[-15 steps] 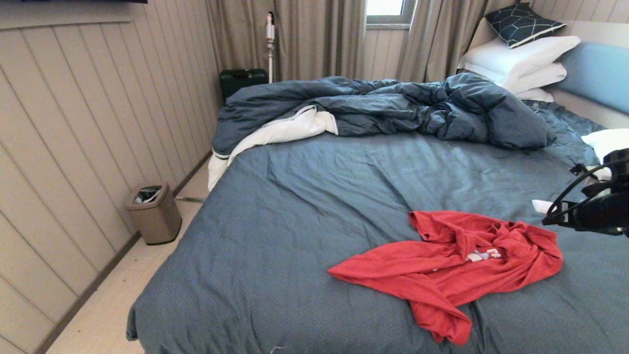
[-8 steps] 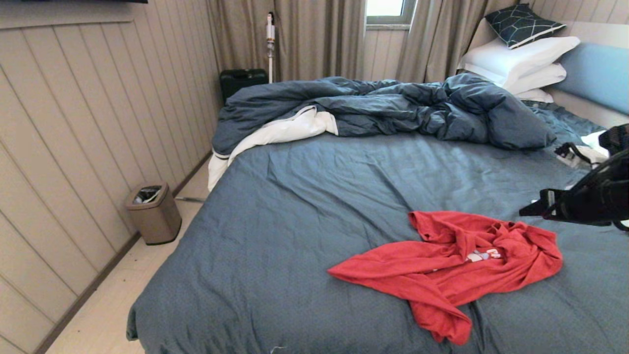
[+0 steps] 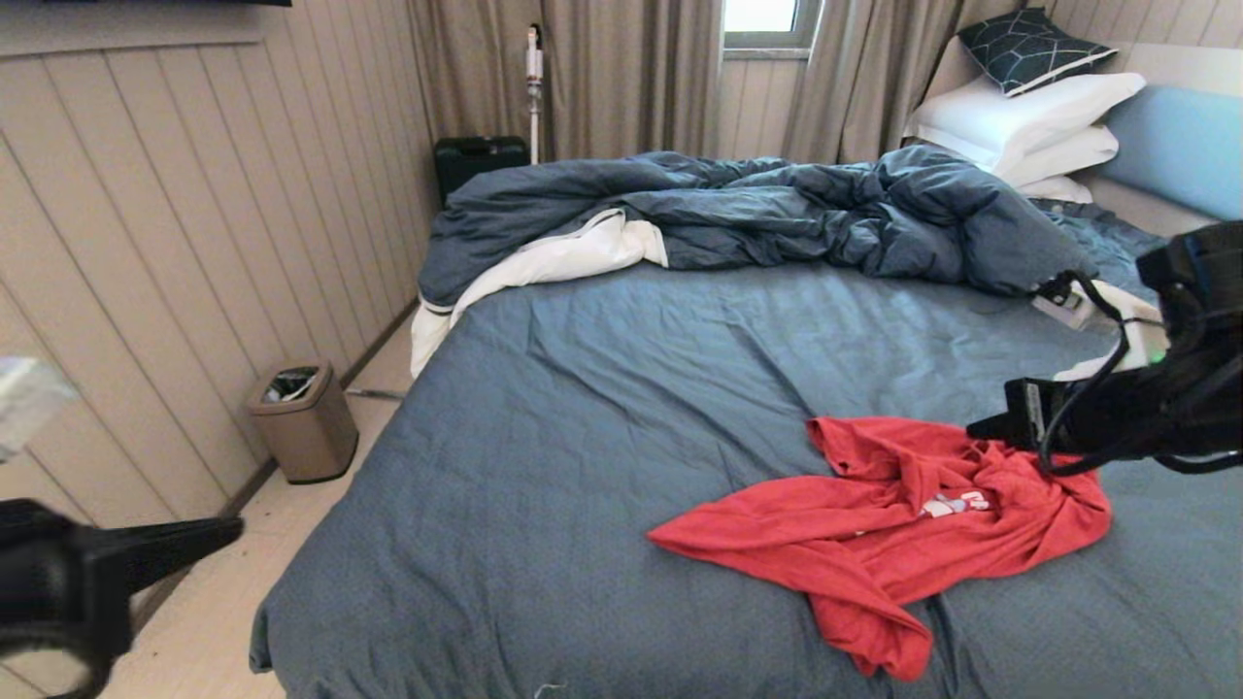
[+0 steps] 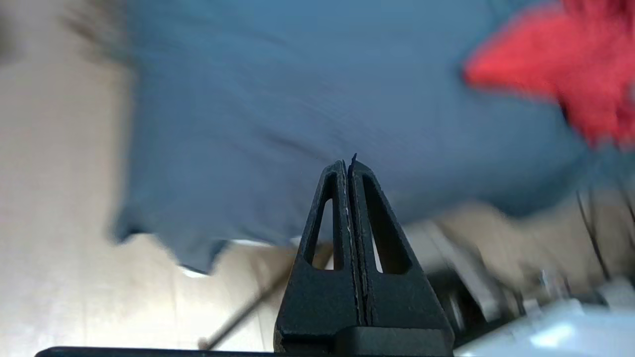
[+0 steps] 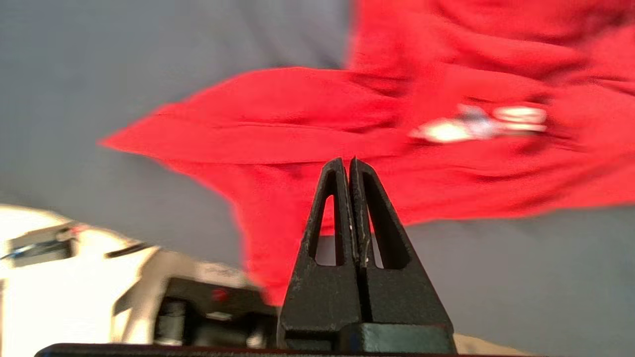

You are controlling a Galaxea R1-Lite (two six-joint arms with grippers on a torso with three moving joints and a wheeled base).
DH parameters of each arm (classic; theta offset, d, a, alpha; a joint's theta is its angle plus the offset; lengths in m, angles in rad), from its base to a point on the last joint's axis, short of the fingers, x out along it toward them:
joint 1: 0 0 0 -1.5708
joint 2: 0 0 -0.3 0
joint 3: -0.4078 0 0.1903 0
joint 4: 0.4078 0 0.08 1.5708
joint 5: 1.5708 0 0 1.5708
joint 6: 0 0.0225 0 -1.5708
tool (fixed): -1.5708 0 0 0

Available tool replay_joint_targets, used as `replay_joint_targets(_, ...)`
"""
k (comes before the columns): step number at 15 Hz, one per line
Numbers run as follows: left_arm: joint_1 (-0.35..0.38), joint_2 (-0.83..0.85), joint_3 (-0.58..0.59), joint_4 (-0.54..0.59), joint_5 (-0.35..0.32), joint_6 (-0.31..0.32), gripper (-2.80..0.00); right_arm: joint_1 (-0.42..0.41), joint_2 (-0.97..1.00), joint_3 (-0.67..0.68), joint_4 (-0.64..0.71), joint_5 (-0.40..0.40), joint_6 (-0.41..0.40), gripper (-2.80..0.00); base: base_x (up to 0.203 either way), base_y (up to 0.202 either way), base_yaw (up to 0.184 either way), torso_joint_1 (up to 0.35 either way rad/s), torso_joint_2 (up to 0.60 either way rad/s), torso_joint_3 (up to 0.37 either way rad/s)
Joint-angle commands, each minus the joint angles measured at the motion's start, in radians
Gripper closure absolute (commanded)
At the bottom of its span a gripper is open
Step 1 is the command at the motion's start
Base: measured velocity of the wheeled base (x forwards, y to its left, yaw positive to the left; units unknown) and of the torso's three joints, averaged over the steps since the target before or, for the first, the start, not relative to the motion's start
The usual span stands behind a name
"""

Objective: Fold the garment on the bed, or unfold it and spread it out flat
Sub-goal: Unford the red T-shirt

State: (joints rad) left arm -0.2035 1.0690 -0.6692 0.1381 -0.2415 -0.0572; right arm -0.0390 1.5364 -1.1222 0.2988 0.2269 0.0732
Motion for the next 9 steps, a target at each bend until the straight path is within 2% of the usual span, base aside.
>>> replay_joint_targets(1, -0.170, 0.295, -0.073, -0.012, 0.041, -0.007, 0.00, 0.030, -0.008, -0.017, -0.001, 0.004, 0.024, 0.00, 0.000, 0.000, 0.000, 0.000, 0.00, 0.000)
replay_joint_targets(3, -0.310, 0.482, -0.144, -0.077, 0.127, -0.038, 0.00, 0.027, -0.008, -0.017, -0.018, 0.020, 0.042, 0.00, 0.000, 0.000, 0.000, 0.000, 0.00, 0.000)
replay_joint_targets(5, -0.428, 0.640, -0.233, -0.143, 0.172, -0.059, 0.00, 0.009, -0.011, -0.004, -0.054, 0.053, 0.048, 0.00, 0.000, 0.000, 0.000, 0.000, 0.00, 0.000)
replay_joint_targets(6, -0.464, 0.702, -0.272, -0.165, 0.178, -0.065, -2.80, -0.005, -0.012, 0.001, -0.057, 0.064, 0.047, 0.00, 0.000, 0.000, 0.000, 0.000, 0.00, 0.000)
replay_joint_targets(9, -0.540, 0.870, -0.371, -0.262, 0.184, -0.073, -2.80, -0.046, -0.013, 0.013, -0.064, 0.092, 0.046, 0.00, 0.000, 0.000, 0.000, 0.000, 0.00, 0.000)
